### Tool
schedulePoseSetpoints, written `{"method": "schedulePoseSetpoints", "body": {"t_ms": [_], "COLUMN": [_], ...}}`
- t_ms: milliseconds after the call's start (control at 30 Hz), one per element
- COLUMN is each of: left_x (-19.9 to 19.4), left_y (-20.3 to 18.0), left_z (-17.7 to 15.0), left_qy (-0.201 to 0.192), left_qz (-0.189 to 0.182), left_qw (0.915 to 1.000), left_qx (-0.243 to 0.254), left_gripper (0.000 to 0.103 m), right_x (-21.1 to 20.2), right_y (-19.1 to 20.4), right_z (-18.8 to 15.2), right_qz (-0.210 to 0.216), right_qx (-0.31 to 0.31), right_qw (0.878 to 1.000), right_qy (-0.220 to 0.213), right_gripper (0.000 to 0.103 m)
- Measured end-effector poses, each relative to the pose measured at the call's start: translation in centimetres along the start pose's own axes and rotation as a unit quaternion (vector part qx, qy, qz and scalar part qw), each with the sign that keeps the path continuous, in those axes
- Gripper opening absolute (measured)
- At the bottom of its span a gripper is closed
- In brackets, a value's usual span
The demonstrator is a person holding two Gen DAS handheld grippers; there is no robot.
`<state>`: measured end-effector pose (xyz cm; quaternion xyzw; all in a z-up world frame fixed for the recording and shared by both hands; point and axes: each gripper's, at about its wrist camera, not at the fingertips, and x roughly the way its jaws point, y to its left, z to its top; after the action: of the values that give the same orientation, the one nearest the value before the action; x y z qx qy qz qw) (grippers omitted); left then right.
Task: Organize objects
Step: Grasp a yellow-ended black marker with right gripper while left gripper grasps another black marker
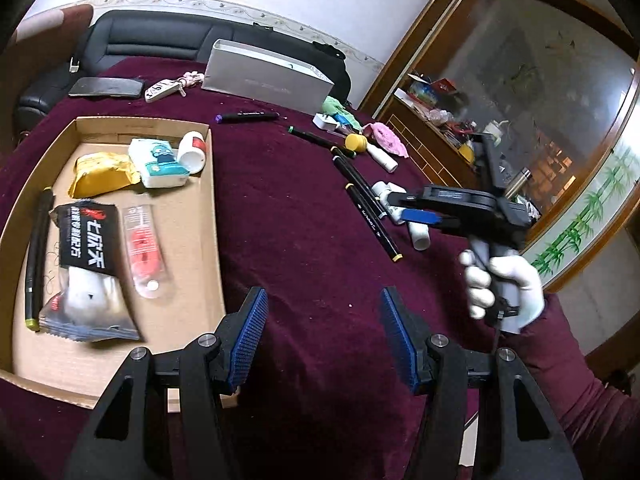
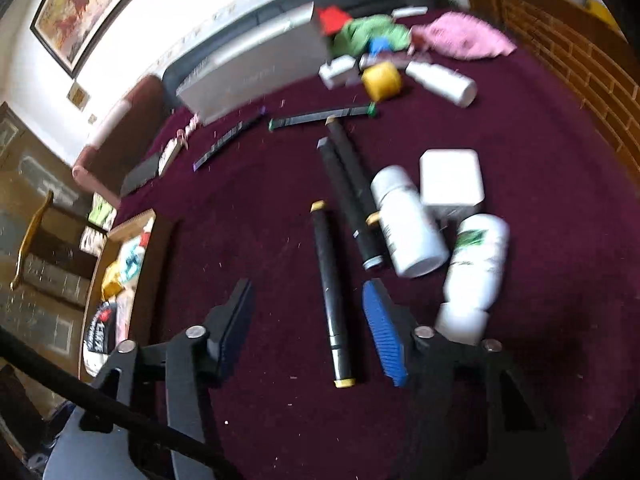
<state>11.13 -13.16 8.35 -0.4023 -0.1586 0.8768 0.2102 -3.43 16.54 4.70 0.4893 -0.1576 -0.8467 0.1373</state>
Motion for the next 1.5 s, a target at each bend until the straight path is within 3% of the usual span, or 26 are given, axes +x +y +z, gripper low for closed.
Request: {"method": "schedulePoseSetpoints", "body": {"t_ms": [167, 267, 367, 600, 833, 1000, 1133, 1233, 1300, 1367, 1467, 1500], "left_x": [0.7, 1.2, 2.0, 5.7, 15.8, 23.0, 26.2, 28.1, 28.7, 28.9, 29.2, 28.6], "left_y": [-0.8, -0.9, -1.2, -3.4, -6.5, -7.9, -8.1, -9.0, -9.8, -10.5, -10.0, -9.6], "left_z": [-0.1, 0.0, 0.5, 2.9, 8.3, 10.8, 11.8, 11.9, 12.0, 12.0, 11.3, 11.0], "left_qy": [0.013, 0.019, 0.027, 0.044, 0.066, 0.082, 0.093, 0.089, 0.079, 0.072, 0.096, 0.089], "left_qz": [0.010, 0.016, 0.023, 0.032, 0.035, 0.106, 0.110, 0.137, 0.162, 0.199, 0.248, 0.237], "left_qw": [0.9999, 0.9997, 0.9994, 0.9982, 0.9969, 0.9894, 0.9888, 0.9846, 0.9792, 0.9686, 0.9470, 0.9499], "left_qx": [0.001, 0.004, 0.004, 0.026, 0.025, 0.056, 0.037, 0.063, 0.093, 0.131, 0.180, 0.183], "left_gripper": [0.052, 0.052, 0.052, 0.052, 0.052, 0.052, 0.052, 0.054, 0.058, 0.060, 0.060, 0.060], "right_x": [3.6, 5.8, 6.1, 2.3, -1.5, -1.5, -1.5, -1.3, -1.2, -1.1, -1.0, -1.0], "right_y": [0.8, 1.8, 2.7, -1.0, -6.0, -6.5, -6.8, -7.6, -8.0, -8.1, -8.1, -8.1], "right_z": [0.5, 0.2, -0.4, -3.6, -7.0, -7.2, -7.1, -7.1, -7.1, -7.1, -7.0, -6.9], "right_qz": [-0.032, -0.077, -0.126, -0.060, 0.027, 0.058, 0.075, 0.097, 0.110, 0.116, 0.119, 0.121], "right_qx": [-0.014, -0.045, -0.085, -0.036, 0.017, 0.022, 0.031, 0.049, 0.060, 0.065, 0.067, 0.068], "right_qw": [0.999, 0.996, 0.988, 0.997, 0.999, 0.997, 0.996, 0.993, 0.992, 0.991, 0.990, 0.990], "right_qy": [0.008, 0.018, 0.001, 0.011, -0.025, -0.040, -0.039, -0.035, -0.032, -0.030, -0.029, -0.029], "right_gripper": [0.041, 0.028, 0.013, 0.012, 0.012, 0.013, 0.013, 0.013, 0.013, 0.013, 0.013, 0.013]}}
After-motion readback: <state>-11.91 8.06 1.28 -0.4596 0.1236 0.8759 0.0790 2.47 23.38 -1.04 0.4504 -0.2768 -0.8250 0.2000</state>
